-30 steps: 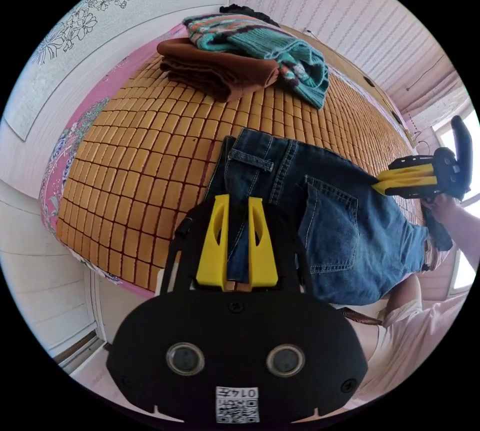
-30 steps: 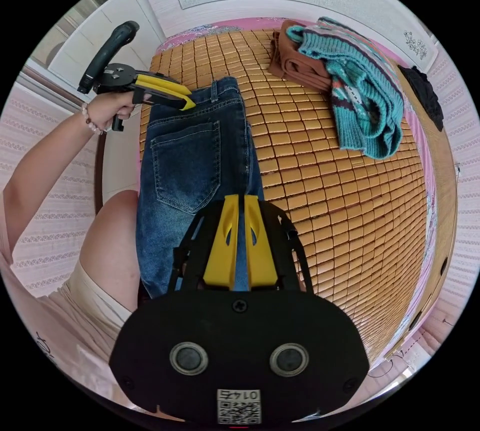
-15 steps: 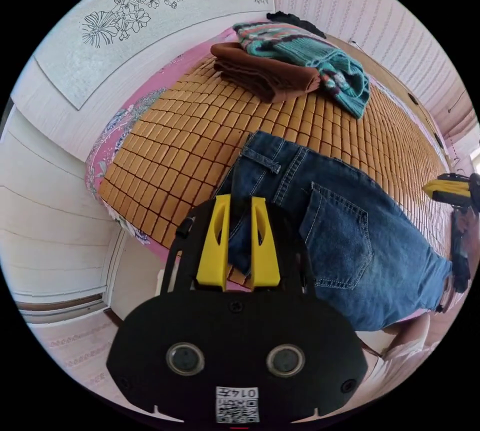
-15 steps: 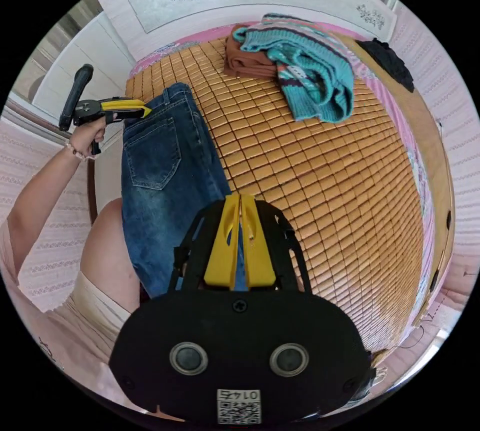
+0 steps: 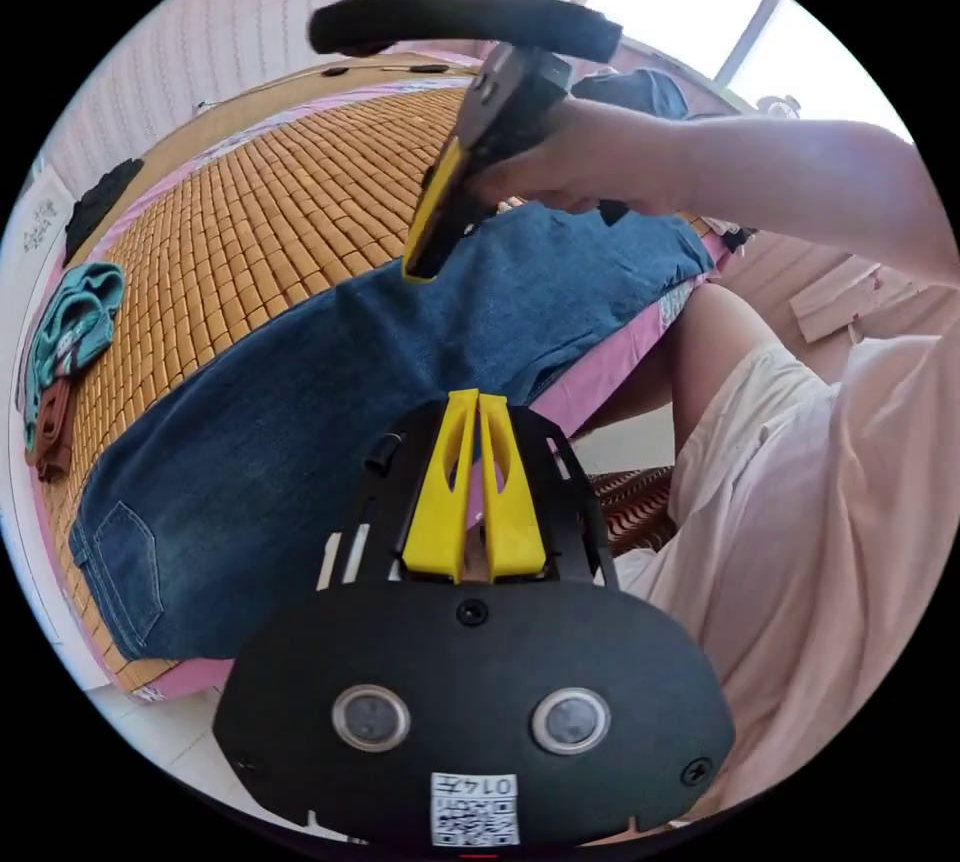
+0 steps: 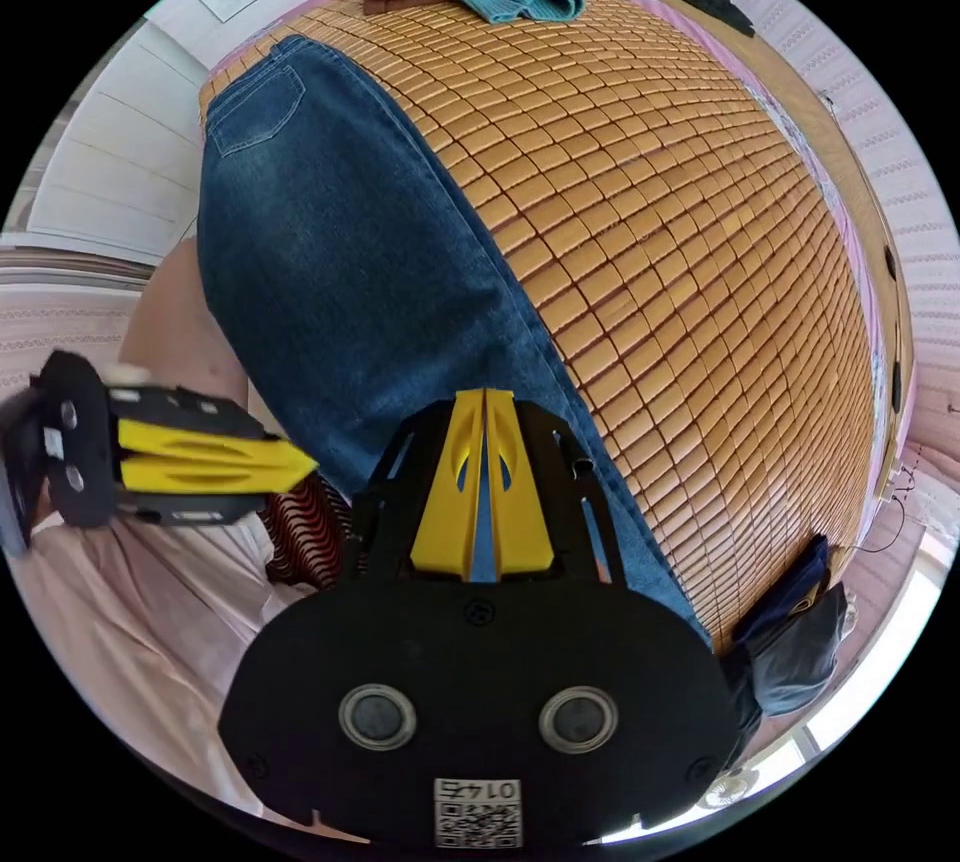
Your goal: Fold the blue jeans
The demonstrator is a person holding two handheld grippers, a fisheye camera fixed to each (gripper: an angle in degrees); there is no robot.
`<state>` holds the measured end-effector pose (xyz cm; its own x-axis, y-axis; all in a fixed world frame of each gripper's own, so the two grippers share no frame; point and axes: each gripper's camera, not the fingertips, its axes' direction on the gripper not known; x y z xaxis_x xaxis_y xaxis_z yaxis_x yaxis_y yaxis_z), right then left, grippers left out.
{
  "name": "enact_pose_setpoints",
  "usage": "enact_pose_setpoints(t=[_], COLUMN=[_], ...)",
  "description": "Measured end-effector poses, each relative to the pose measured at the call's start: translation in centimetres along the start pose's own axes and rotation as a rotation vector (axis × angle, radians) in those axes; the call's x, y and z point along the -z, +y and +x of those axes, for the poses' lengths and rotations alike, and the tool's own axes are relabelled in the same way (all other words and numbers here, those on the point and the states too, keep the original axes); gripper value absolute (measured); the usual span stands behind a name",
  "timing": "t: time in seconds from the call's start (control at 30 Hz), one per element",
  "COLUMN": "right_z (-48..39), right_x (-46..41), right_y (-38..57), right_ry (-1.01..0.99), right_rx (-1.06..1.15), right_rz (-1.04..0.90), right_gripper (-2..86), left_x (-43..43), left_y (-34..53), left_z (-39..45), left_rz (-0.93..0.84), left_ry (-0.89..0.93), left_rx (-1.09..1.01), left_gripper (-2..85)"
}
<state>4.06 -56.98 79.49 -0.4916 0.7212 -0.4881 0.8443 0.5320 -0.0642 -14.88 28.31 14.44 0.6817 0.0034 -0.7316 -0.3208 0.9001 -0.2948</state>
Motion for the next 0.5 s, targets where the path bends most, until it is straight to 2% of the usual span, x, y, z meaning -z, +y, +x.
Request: enact_pose_setpoints(t=[0.1,0.2,0.33,0.5], right_z=[0.5,1.2,3.4,6.3], right_x=[-1.6,-2.2,-1.2,-1.4], right_y=[-1.5,-0.9,-0.2,1.5], right_ry=[0.064,0.104,0.040,0.045], right_rx=[0.002,0.030,0.078,0.030], right_rz=[-0.082,-0.108,-0.173,-0.190], right_gripper=[-0.4,-0.5,-0.6,-0.5], left_x=[-4.2,-5.7,-7.4,-9.5], left_y=[-1.2,-1.0,-1.5,-1.9], left_z=[2.7,4.9,6.2,7.8], left_rz=[-0.133,-0.099,-0.096,-0.085], left_ry=[-0.041,-0.110,-0.086,-0.072], left_rx=[-0.062,-0.142,-0.094,-0.097], left_gripper=[-1.0,-1.0,-1.0,-1.0])
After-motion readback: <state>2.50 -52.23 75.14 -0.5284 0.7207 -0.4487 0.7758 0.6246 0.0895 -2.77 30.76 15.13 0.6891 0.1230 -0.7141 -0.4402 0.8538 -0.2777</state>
